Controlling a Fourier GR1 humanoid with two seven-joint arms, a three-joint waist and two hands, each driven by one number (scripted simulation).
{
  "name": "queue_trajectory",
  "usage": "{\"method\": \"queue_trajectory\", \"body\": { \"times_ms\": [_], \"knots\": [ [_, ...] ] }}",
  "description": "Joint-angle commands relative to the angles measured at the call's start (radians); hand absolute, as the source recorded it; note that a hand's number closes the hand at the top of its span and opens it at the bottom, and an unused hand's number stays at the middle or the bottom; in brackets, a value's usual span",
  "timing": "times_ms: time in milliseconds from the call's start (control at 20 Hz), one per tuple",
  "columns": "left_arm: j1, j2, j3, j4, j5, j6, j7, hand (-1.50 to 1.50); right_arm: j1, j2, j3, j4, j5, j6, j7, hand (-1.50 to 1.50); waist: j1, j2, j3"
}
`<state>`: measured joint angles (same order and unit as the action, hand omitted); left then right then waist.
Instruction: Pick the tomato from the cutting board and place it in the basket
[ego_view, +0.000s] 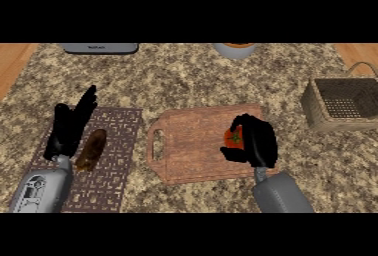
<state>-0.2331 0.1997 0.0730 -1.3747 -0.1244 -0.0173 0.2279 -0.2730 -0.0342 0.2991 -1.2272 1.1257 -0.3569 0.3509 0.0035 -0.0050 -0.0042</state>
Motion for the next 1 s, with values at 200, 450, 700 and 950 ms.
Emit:
{"method": "queue_trajectory", "body": {
  "times_ms": [200, 450, 700, 950],
  "knots": [
    [-0.012, -0.004, -0.011, -0.006, -0.006, -0.004, 0.008, 0.0, -0.336, -0.043, -0.044, 0.138, -0.033, 0.62, 0.197, 1.5, 0.023, 0.006, 0.002],
    [0.028, -0.003, -0.001, -0.003, -0.005, -0.008, -0.02, 0.0, -0.489, -0.039, -0.05, 0.156, -0.011, 0.729, 0.202, 1.5, 0.006, 0.005, 0.004],
    [-0.009, 0.0, 0.004, -0.031, -0.005, -0.005, 0.037, 0.0, -0.48, 0.031, -0.122, 0.038, -0.084, 0.658, 0.245, 1.5, -0.003, 0.002, 0.004],
    [0.017, 0.01, 0.013, -0.028, 0.005, -0.022, 0.01, 0.0, -0.56, 0.033, -0.195, -0.142, -0.238, 0.655, 0.33, 1.5, -0.006, -0.003, 0.004]
  ]
}}
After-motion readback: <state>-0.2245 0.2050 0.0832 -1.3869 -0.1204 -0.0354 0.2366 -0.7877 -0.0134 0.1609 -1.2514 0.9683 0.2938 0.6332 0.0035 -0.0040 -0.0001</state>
